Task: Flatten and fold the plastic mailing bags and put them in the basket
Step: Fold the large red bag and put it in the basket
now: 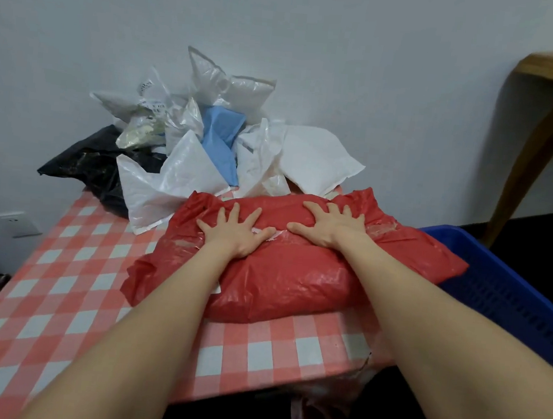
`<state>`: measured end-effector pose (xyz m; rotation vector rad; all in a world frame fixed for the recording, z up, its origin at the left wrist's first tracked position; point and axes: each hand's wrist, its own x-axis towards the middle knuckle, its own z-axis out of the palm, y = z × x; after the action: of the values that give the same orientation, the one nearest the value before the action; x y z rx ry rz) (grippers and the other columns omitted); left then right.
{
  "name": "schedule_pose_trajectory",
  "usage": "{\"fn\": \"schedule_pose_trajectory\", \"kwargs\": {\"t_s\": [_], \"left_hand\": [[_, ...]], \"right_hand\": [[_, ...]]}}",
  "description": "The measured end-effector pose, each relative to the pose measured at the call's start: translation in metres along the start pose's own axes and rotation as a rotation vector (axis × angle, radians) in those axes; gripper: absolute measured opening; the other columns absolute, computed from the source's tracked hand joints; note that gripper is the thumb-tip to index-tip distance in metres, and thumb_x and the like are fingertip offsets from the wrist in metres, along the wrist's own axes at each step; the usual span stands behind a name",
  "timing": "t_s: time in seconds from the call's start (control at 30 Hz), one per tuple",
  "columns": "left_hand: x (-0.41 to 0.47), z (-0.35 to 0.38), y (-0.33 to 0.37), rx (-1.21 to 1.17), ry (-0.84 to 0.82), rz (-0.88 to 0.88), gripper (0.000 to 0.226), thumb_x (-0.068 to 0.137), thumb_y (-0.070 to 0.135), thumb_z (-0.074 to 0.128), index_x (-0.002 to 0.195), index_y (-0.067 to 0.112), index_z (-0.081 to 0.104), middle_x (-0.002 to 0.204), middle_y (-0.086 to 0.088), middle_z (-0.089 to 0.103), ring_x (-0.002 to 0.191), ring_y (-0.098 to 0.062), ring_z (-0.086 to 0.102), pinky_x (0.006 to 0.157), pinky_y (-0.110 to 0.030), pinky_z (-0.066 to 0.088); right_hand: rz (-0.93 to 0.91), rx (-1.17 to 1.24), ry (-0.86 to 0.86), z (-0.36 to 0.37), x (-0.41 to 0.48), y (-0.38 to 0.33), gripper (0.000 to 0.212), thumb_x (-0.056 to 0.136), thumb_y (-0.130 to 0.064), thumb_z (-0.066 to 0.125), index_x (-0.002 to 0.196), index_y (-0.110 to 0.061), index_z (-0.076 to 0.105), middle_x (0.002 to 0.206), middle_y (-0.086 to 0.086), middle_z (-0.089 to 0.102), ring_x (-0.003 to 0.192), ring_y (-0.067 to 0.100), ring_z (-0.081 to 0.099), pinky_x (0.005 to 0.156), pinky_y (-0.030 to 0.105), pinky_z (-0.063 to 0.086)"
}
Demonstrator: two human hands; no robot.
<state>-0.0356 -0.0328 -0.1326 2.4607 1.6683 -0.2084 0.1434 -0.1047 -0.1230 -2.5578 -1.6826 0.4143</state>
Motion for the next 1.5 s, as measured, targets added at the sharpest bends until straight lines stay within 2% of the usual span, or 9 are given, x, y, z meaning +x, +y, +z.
{"fn": "schedule_pose_trajectory", "kwargs": {"t_s": [0.23,0.37,0.43,0.57,0.67,0.97,1.17,1.33,1.5], "left_hand": [[0.000,-0.006,-0.006,-0.083,0.034,0.004,0.063,0.093,0.067,0.016,0.149,0.040,0.018,0.161,0.000,0.007,0.147,-0.027,0.005,0.111,-0.062,0.005],[-0.003,-0.015,-0.023,0.124,0.310,-0.005,0.055,0.096,0.052,0.028,0.136,0.021,0.050,0.147,-0.010,0.036,0.136,-0.028,0.028,0.108,-0.048,0.024],[-0.003,-0.020,-0.034,0.183,0.292,-0.039,0.061,0.094,0.059,0.029,0.139,0.022,0.047,0.149,-0.011,0.031,0.139,-0.029,0.021,0.110,-0.048,0.021],[-0.004,-0.016,-0.049,0.014,0.063,-0.091,0.072,0.090,0.069,0.024,0.151,0.030,0.017,0.160,-0.011,-0.002,0.147,-0.028,-0.008,0.115,-0.054,0.001],[0.002,-0.010,-0.053,-0.068,-0.007,-0.109,0.075,0.088,0.074,0.023,0.152,0.037,0.006,0.159,-0.013,-0.008,0.147,-0.029,-0.008,0.118,-0.052,-0.002],[0.005,-0.006,-0.056,-0.092,-0.017,-0.128,0.076,0.082,0.080,0.025,0.149,0.047,0.010,0.160,-0.013,-0.003,0.147,-0.030,-0.002,0.118,-0.049,-0.002],[0.005,-0.001,-0.057,-0.067,0.062,-0.128,0.079,0.082,0.080,0.022,0.150,0.041,0.012,0.160,-0.012,0.002,0.147,-0.028,0.002,0.118,-0.048,0.000],[-0.003,-0.002,-0.056,0.006,0.176,-0.050,0.064,0.093,0.066,0.023,0.147,0.033,0.030,0.151,-0.014,0.029,0.139,-0.031,0.029,0.112,-0.047,0.026],[-0.027,-0.012,-0.058,-0.047,0.176,-0.072,0.061,0.098,0.056,0.020,0.151,0.025,0.018,0.158,-0.014,0.014,0.147,-0.028,0.010,0.117,-0.047,0.014]], "right_hand": [[0.004,-0.007,-0.045,-0.004,0.000,-0.001,0.084,0.078,-0.085,0.029,0.150,-0.047,0.007,0.162,0.006,0.006,0.147,0.038,0.001,0.114,0.065,0.000],[-0.044,-0.095,0.026,-0.014,0.001,-0.014,0.083,0.081,-0.080,0.035,0.151,-0.043,0.009,0.162,0.004,-0.004,0.147,0.038,-0.008,0.111,0.068,-0.003],[-0.080,-0.102,0.051,-0.014,0.000,-0.021,0.084,0.080,-0.081,0.035,0.151,-0.045,0.008,0.162,0.001,-0.006,0.147,0.038,-0.011,0.110,0.069,-0.004],[-0.067,-0.112,-0.009,0.002,0.002,-0.024,0.083,0.078,-0.085,0.026,0.150,-0.048,0.009,0.162,0.000,-0.007,0.146,0.041,-0.011,0.109,0.071,-0.003],[-0.053,-0.086,-0.005,0.003,0.004,-0.023,0.083,0.078,-0.085,0.027,0.150,-0.047,0.010,0.162,0.002,-0.004,0.146,0.041,-0.006,0.111,0.069,-0.002],[-0.038,-0.083,0.018,0.005,0.001,-0.023,0.083,0.078,-0.085,0.028,0.150,-0.045,0.016,0.160,0.005,0.010,0.145,0.039,0.009,0.112,0.067,0.004],[-0.041,-0.081,0.051,0.007,0.002,-0.022,0.079,0.081,-0.083,0.026,0.150,-0.045,0.017,0.159,0.005,0.013,0.145,0.038,0.012,0.113,0.065,0.004],[-0.028,-0.114,0.088,0.010,-0.001,-0.028,0.065,0.092,-0.070,0.022,0.151,-0.043,0.017,0.162,0.006,0.004,0.146,0.041,0.000,0.113,0.065,-0.001],[-0.020,-0.107,0.119,0.003,-0.016,-0.031,0.067,0.093,-0.068,0.021,0.152,-0.036,0.017,0.162,0.008,0.001,0.146,0.040,-0.011,0.111,0.067,-0.006]]}}
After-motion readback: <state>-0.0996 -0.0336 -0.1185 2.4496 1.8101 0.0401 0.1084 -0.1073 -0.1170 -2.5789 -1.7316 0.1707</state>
